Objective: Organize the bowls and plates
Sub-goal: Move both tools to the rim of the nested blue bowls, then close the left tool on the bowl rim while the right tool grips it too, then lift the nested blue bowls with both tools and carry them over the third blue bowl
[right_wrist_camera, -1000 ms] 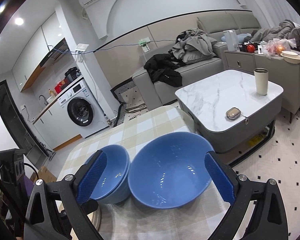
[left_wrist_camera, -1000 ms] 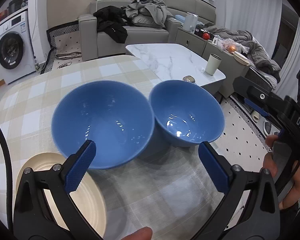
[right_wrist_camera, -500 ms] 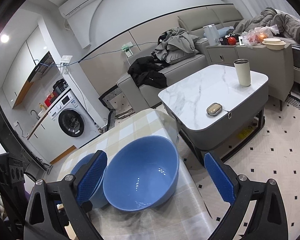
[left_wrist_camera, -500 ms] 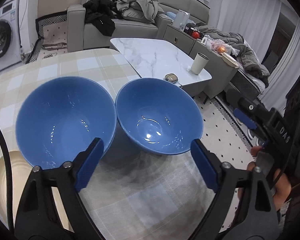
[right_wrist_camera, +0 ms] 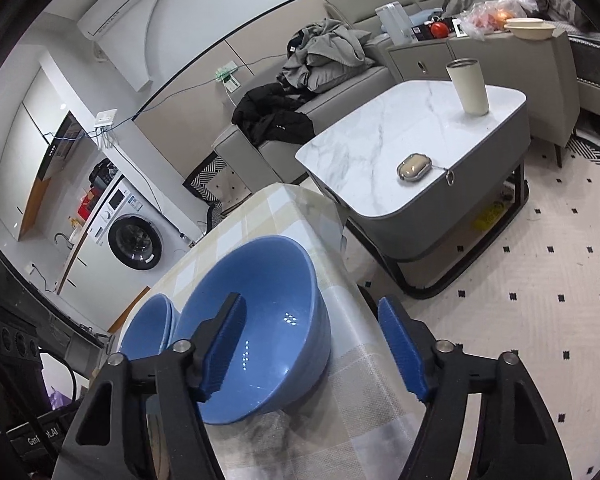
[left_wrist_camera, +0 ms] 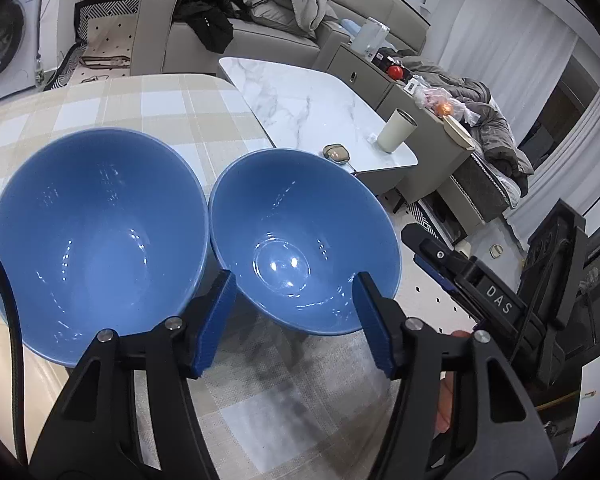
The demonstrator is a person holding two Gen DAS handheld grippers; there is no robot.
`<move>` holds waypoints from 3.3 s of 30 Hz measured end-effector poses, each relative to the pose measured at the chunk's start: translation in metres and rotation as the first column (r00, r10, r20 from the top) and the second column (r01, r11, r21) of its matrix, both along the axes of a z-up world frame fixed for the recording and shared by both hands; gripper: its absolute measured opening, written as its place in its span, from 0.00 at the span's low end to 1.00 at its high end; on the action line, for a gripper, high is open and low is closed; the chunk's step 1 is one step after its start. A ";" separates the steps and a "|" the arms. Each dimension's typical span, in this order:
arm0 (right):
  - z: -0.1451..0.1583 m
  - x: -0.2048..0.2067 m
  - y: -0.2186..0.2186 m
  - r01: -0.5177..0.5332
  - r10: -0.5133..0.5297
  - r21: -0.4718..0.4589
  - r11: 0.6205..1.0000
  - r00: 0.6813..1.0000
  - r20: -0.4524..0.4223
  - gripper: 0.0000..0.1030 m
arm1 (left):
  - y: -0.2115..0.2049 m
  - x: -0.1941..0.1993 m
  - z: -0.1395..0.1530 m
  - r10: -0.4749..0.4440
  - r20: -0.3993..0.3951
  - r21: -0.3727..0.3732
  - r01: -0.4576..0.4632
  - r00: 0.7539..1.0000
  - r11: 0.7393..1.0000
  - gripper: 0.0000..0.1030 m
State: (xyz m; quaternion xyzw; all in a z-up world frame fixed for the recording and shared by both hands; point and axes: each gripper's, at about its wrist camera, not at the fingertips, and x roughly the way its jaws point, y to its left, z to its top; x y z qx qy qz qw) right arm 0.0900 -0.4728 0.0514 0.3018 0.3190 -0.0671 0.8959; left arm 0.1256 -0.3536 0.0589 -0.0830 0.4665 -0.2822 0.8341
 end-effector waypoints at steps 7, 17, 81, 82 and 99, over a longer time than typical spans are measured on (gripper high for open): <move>-0.015 0.007 -0.002 -0.011 0.012 0.023 1.000 1.000 -0.024 0.55 | -0.008 0.012 -0.013 0.020 0.007 0.039 -0.020 1.000 0.999 0.54; -0.026 0.014 0.002 -0.038 0.039 0.022 0.999 0.999 -0.030 0.49 | -0.008 0.017 -0.027 0.035 -0.025 0.073 -0.033 0.999 0.997 0.49; 0.017 0.002 0.036 -0.067 0.075 -0.131 0.989 0.995 0.064 0.23 | -0.011 -0.047 0.030 0.012 0.299 0.261 -0.093 0.954 0.961 0.28; 0.019 0.001 0.038 -0.068 0.078 -0.133 0.989 0.995 0.068 0.23 | -0.010 -0.049 0.034 0.013 0.307 0.259 -0.096 0.952 0.961 0.28; 0.054 -0.006 0.078 -0.125 0.149 -0.176 0.976 0.980 0.128 0.23 | 0.040 -0.078 0.077 0.067 0.372 0.214 -0.156 0.926 0.964 0.28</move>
